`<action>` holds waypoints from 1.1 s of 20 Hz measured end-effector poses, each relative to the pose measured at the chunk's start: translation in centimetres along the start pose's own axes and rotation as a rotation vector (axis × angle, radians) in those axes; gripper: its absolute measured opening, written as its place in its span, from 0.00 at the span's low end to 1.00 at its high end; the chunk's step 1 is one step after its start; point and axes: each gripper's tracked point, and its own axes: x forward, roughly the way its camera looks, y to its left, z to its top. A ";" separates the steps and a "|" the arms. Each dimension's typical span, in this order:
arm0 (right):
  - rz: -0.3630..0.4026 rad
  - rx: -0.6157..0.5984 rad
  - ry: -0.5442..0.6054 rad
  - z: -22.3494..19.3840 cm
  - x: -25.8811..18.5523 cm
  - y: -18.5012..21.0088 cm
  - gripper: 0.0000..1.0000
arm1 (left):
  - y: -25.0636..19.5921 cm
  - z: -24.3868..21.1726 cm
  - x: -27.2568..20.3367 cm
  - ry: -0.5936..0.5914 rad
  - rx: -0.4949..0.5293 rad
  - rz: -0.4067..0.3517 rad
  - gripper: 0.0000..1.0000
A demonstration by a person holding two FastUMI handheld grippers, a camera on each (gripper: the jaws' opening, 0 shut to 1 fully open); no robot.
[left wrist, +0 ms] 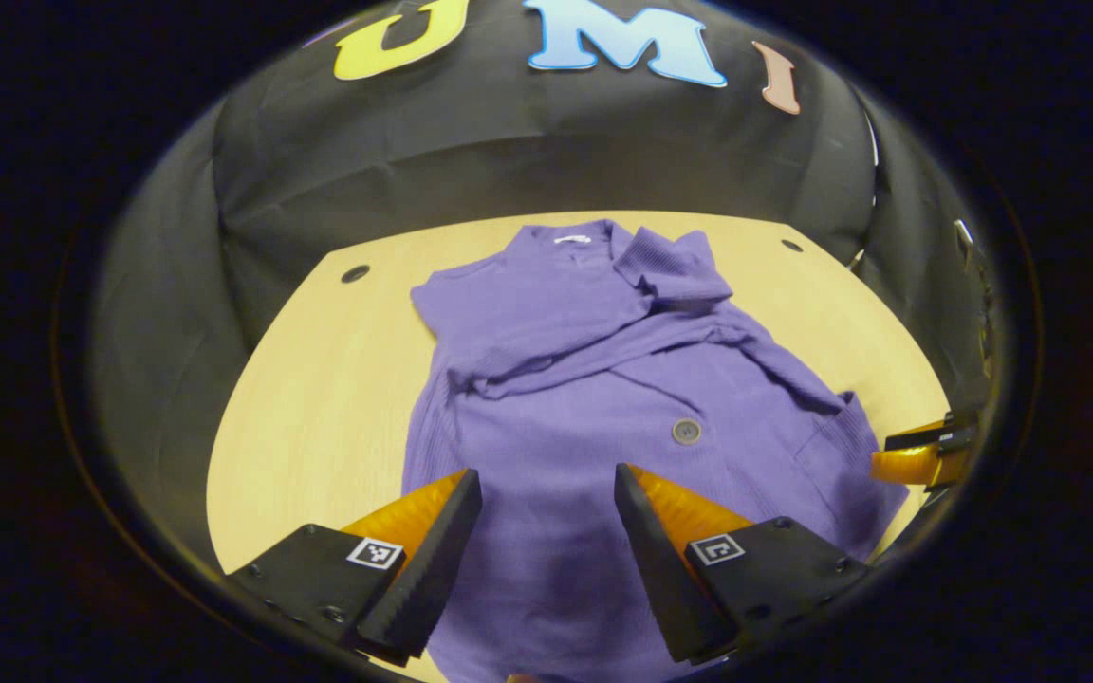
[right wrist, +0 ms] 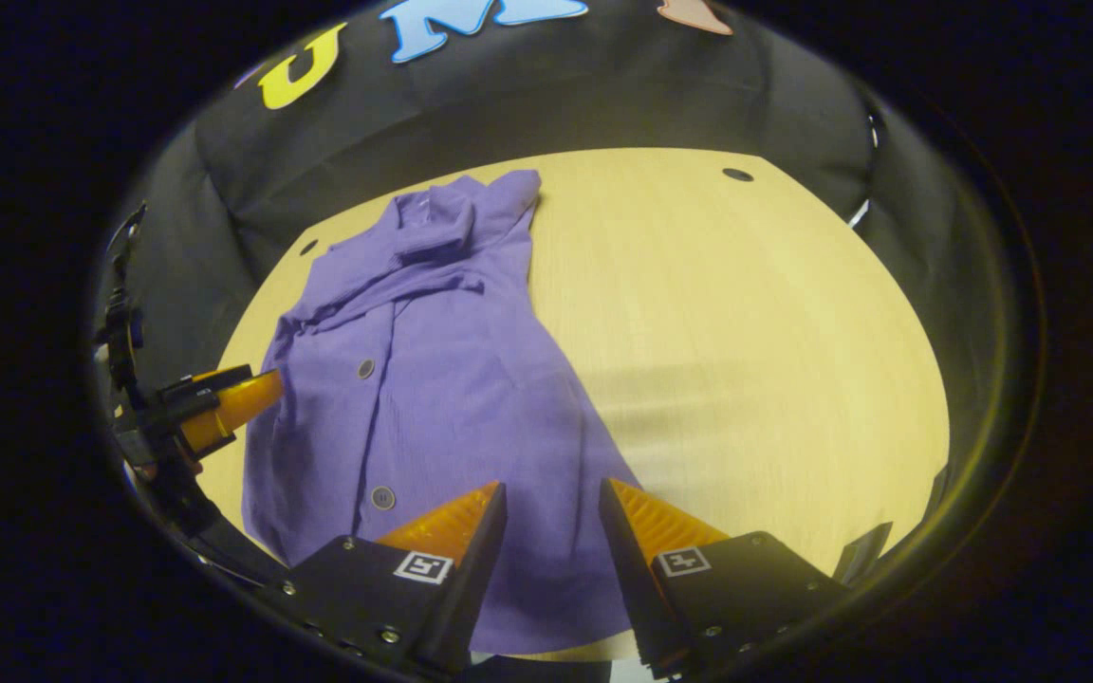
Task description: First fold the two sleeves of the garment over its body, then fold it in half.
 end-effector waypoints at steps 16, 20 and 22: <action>-0.021 -0.060 0.071 -2.9 1.7 0.8 0.64 | 1.7 -9.5 -1.7 0.139 0.002 0.047 0.94; -0.052 -0.076 0.092 -3.6 1.8 0.2 0.66 | 1.4 -9.6 -1.4 0.145 -0.031 0.039 0.94; -0.063 -0.100 0.088 -3.7 1.8 0.3 0.67 | 1.1 -9.8 -1.2 0.148 -0.025 0.044 0.95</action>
